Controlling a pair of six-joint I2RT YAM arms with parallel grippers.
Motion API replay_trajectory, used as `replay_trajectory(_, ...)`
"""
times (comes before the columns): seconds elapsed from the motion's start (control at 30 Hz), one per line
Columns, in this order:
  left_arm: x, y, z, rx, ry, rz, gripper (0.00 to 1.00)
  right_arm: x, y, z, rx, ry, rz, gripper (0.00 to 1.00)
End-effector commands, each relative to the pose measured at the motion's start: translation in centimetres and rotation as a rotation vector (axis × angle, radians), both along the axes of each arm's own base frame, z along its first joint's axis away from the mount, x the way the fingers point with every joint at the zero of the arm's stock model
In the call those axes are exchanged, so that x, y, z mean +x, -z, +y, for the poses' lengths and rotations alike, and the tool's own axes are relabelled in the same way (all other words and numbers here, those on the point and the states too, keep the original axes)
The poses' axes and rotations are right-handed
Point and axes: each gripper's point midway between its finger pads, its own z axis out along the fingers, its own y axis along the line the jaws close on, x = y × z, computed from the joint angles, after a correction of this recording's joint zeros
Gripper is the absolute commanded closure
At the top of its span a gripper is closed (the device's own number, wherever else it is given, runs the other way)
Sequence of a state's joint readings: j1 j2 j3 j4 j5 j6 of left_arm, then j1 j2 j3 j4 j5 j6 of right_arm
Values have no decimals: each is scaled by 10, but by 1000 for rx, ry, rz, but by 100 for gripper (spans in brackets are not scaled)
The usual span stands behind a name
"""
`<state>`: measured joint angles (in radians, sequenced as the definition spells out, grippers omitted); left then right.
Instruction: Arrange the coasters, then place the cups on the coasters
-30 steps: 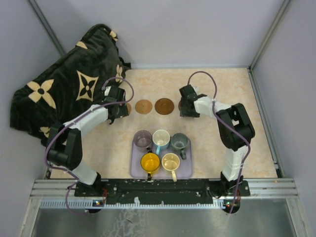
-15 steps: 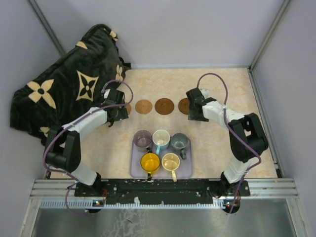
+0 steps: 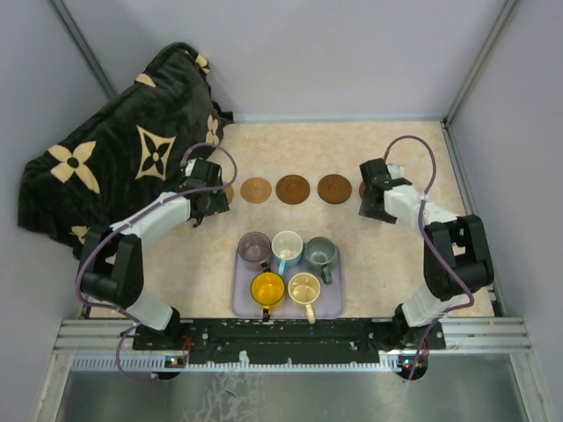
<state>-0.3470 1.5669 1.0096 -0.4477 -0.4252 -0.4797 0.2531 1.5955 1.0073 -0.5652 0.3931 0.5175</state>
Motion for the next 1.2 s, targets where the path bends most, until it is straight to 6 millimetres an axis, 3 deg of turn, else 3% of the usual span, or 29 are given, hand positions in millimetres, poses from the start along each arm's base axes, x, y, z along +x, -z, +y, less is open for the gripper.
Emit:
replay_trajectory(0.0, 0, -2, -5, -30, -4, -20, 1, 6, -28, -5, -14, 11, -89, 43)
replay_trajectory(0.27, 8, 6, -7, -25, -14, 2, 1, -1, -70, -15, -23, 26, -216, 40)
replay_trajectory(0.5, 44, -15, -30, 20, 57, -93, 1, -6, -103, -19, -7, 26, -348, 29)
replay_trajectory(0.57, 57, -21, -37, 52, 68, -116, 1, -6, -107, -19, -4, 27, -361, 28)
replay_trajectory(0.73, 80, -10, -47, 116, 100, -100, 1, -5, -110, -16, 13, 23, -373, 28)
replay_trajectory(0.97, 104, -1, -56, 171, 156, -89, 1, -7, -116, -12, 42, 17, -394, 28)
replay_trajectory(1.17, 120, -7, -71, 182, 220, -118, 1, -7, -116, -8, 70, 14, -402, 28)
